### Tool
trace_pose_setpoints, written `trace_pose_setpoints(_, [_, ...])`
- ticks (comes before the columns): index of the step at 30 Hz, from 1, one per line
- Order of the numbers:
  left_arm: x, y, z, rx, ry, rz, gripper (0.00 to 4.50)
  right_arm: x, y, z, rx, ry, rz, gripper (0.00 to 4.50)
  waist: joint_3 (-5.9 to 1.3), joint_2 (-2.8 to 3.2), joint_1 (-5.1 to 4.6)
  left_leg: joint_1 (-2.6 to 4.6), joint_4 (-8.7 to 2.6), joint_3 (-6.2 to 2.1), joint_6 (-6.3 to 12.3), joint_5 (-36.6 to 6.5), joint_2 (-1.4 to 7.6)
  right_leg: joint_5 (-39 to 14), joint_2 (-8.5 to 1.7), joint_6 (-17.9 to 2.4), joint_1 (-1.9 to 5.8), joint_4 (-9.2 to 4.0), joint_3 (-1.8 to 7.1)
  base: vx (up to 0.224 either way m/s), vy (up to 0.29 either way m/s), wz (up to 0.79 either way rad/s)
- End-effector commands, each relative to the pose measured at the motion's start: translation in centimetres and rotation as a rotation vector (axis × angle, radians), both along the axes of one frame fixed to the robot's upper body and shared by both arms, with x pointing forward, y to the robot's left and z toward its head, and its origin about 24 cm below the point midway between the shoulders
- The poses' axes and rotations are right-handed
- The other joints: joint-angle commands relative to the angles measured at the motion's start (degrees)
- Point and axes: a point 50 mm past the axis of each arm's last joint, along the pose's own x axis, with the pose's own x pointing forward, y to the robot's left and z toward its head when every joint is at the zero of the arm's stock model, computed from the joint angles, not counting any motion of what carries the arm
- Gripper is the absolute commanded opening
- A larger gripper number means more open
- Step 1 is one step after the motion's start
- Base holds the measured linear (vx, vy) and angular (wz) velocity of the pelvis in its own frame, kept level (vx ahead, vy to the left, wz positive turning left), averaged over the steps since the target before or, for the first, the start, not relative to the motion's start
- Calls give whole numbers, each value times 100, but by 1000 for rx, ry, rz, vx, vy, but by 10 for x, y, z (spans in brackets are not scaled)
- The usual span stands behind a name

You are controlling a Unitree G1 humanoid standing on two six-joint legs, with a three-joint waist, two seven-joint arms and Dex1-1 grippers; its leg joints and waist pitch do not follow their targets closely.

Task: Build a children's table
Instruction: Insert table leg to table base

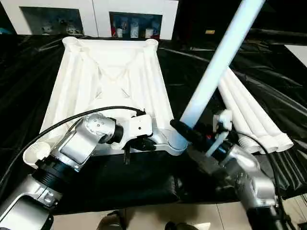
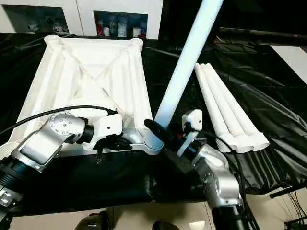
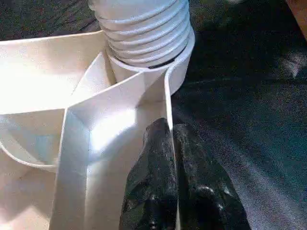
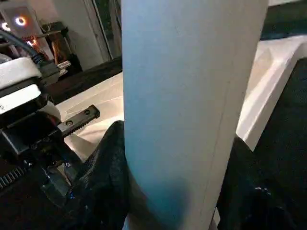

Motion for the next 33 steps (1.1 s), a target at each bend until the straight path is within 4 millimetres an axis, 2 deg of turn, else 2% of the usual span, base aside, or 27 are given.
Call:
trace_pose_setpoints(1, [-1,1,-6,47,11,-12,0,-8,-10,-27,-86,98,-50,186,-353,125,-20,243,-468,-189,-311,-2121,335,-1831,-478,-1117,32,-502,236,0,0,0])
trace_pose_setpoints(4, [-1,1,-7,44,8,-6,0,-9,-10,-28,-93,81,-56,186,-363,115,-15,236,-457,-180,-266,-2036,332,-1744,-477,-1143,42,-495,236,0,0,0])
trace_pose_setpoints(5, [-1,1,-6,43,8,-5,0,-10,-10,-29,-92,78,-61,186,-374,94,-17,234,-453,-177,-254,-2016,332,-1737,-475,-1149,52,-492,234,0,0,0])
trace_pose_setpoints(7, [0,1,-6,42,4,-2,0,-11,-11,-30,-89,77,-68,186,-368,108,-15,228,-457,-180,-242,-1994,331,-1725,-474,-1147,50,-488,232,0,0,0])
trace_pose_setpoints(9, [0,1,-6,43,2,2,0,-12,-11,-33,-79,78,-77,186,-376,89,-19,226,-453,-181,-226,-2017,330,-1816,-481,-1137,53,-494,233,0,0,0])
trace_pose_setpoints(18, [1,2,-5,46,-4,5,0,-14,-15,-43,25,145,-159,186,-390,108,-27,237,-464,-203,-269,-2204,333,-2030,-484,-1104,43,-513,230,0,0,0])
trace_pose_setpoints(27, [3,2,-4,55,-6,-3,0,-23,-11,-52,-124,150,-54,186,-426,114,-14,242,-436,-175,-205,-1978,321,-1688,-465,-1138,64,-486,229,0,0,0])
trace_pose_setpoints(33, [2,1,-5,71,6,-19,0,-20,-15,-52,-201,188,21,186,-462,70,-25,231,-418,-170,-130,-1858,314,-1623,-450,-1127,93,-480,222,0,0,0])
